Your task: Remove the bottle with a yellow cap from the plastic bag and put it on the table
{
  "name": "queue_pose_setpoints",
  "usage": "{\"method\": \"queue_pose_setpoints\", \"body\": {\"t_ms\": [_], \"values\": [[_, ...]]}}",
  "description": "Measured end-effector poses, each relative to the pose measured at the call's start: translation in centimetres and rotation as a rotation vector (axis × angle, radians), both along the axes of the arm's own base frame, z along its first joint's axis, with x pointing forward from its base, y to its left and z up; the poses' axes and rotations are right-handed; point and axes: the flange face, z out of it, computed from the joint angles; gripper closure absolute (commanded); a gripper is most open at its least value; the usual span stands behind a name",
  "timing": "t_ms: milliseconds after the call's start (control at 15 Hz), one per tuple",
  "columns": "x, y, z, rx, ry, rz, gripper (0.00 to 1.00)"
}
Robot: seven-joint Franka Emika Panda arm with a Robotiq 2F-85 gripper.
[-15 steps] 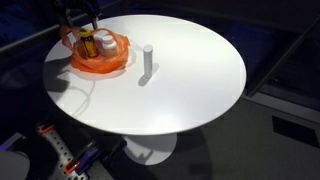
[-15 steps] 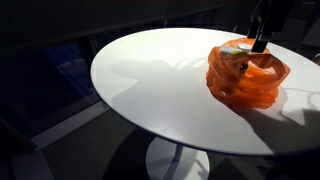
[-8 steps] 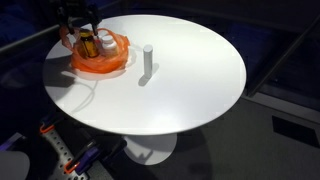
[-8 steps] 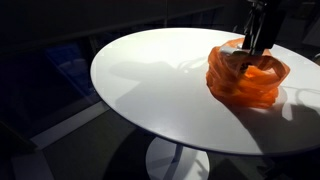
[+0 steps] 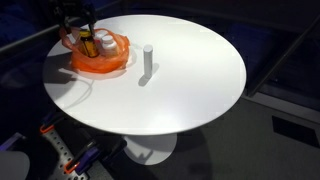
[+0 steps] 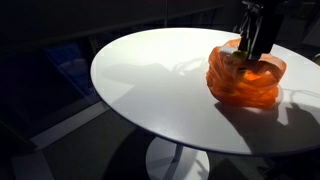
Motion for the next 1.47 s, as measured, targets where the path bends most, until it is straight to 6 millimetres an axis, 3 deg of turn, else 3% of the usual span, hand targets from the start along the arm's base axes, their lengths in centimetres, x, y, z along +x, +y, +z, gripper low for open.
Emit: {"method": "queue_pose_setpoints", "body": {"t_ms": [467,867,1467], "values": [[0.0,0.3,0.2,0.002,-0.005,0.009,0.8],[1.0,-1.4,2.2,0.017,-0.044,-0.012,0.8],[4.1,-7.5,10.9,0.129,-0.134,-0.108,0.8]]}}
